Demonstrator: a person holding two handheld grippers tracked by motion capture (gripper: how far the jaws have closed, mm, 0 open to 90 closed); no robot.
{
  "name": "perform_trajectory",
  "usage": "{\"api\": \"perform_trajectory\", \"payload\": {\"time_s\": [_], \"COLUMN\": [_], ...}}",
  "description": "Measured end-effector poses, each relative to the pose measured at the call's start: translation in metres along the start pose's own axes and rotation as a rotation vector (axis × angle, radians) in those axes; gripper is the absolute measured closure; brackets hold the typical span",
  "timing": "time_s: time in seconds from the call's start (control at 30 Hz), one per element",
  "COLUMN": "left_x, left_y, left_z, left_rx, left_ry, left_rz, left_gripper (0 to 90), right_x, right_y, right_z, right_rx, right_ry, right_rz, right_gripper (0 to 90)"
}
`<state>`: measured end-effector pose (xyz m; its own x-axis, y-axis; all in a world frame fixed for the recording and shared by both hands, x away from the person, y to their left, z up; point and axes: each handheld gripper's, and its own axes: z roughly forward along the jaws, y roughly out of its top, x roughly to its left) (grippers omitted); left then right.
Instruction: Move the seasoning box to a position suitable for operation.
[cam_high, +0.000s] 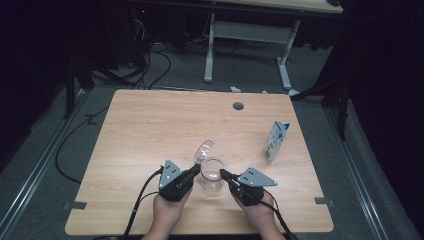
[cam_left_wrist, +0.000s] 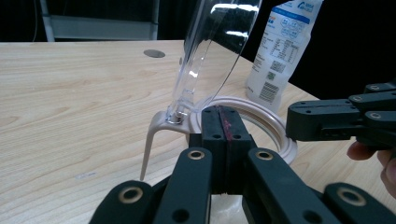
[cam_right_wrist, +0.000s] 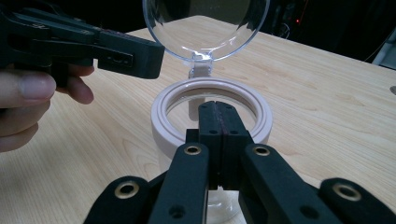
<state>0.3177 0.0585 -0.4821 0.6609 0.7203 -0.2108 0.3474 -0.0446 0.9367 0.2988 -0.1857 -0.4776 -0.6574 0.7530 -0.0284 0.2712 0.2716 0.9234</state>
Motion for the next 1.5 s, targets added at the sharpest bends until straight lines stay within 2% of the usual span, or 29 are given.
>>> {"api": "perform_trajectory", "payload": {"time_s": [0.6,0.83,1.0,1.1,1.23,1.3,1.4,1.5], "left_x": [0.008,0.014,0.024,0.033,0.043,0.048,0.055,0.065], "left_y": [-0.001,-0.007,-0.017,-0.024,-0.029,-0.031,-0.037,-0.04], "left_z": [-0.004,-0.008,-0.015,-0.026,-0.036,-0.042,-0.049,-0.051], "left_rx": [0.001,0.037,0.089,0.115,0.149,0.176,0.19,0.219], "left_ry": [0.025,0.032,0.05,0.094,0.115,0.131,0.15,0.147], "left_rz": [-0.004,0.0,0.021,0.046,0.05,0.091,0.129,0.122], "left_gripper": [90.0,90.0,87.0,84.8,81.7,79.3,74.8,70.9], "right_x": [0.0,0.0,-0.001,-0.008,-0.016,-0.021,-0.03,-0.036], "right_y": [0.0,0.0,0.0,0.0,0.001,0.0,-0.002,-0.001], "right_z": [0.0,0.0,-0.004,-0.009,-0.016,-0.019,-0.021,-0.022], "right_rx": [-0.001,0.0,-0.013,-0.028,-0.041,-0.043,-0.037,-0.034], "right_ry": [-0.001,0.002,-0.007,-0.028,-0.051,-0.074,-0.118,-0.143], "right_rz": [-0.004,-0.002,0.02,0.04,0.059,0.076,0.081,0.09], "right_gripper": [90.0,89.5,83.8,83.1,82.0,81.2,79.5,75.0]}}
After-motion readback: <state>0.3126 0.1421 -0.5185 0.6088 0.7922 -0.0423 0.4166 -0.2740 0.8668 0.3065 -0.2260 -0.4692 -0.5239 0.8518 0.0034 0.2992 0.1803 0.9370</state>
